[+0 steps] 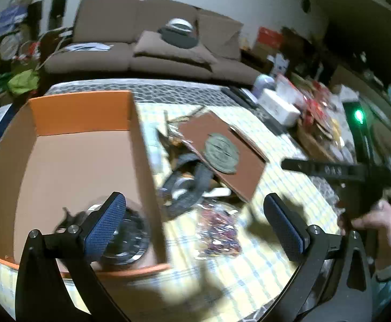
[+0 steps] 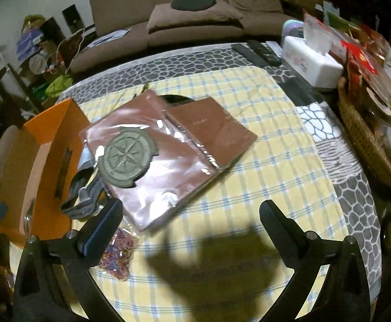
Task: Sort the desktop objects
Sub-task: 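Grasp the rubber band bag with the left gripper while the right gripper moves to the brown pouch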
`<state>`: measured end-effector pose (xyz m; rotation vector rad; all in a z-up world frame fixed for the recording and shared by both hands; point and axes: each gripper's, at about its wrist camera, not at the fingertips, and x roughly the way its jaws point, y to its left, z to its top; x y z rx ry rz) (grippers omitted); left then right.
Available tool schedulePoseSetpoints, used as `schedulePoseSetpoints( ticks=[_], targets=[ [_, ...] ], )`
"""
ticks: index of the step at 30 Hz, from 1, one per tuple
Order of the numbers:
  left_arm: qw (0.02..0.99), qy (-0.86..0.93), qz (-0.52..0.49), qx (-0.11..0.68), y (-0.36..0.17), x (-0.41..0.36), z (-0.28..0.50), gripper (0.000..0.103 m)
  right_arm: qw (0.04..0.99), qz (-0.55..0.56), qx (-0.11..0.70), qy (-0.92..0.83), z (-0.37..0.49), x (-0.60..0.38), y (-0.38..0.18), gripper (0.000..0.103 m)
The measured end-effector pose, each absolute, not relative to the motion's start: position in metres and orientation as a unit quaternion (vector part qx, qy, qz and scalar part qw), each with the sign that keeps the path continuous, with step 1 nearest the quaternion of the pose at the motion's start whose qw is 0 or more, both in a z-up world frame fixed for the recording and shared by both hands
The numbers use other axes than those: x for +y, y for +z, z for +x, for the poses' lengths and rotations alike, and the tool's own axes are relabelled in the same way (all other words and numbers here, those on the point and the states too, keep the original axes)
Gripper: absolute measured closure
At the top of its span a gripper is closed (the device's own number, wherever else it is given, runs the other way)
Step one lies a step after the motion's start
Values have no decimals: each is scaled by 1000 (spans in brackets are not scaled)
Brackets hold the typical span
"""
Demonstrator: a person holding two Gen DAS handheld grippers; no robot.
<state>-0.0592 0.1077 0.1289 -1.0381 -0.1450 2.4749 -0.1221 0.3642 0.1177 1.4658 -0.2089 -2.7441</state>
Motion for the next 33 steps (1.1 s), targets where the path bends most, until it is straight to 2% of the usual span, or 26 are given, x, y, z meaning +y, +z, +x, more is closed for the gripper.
schedulePoseSetpoints(
  ticks=[13,21,25,33],
  targets=[
    [276,868,-411,34,95,183,-39,0,8,471,-90,-878,-122,391,111,0],
    [229,881,-401,105,71,205,-36,1,9,474,-95,-875,-124,399,105,0],
    [242,876,-399,121,66,213,-29,11,10,476,-97,-874,-126,403,102,0],
    [225,866,-426,132,42,223,-40,11,13,476,-103,-873,-128,407,98,0]
  ],
)
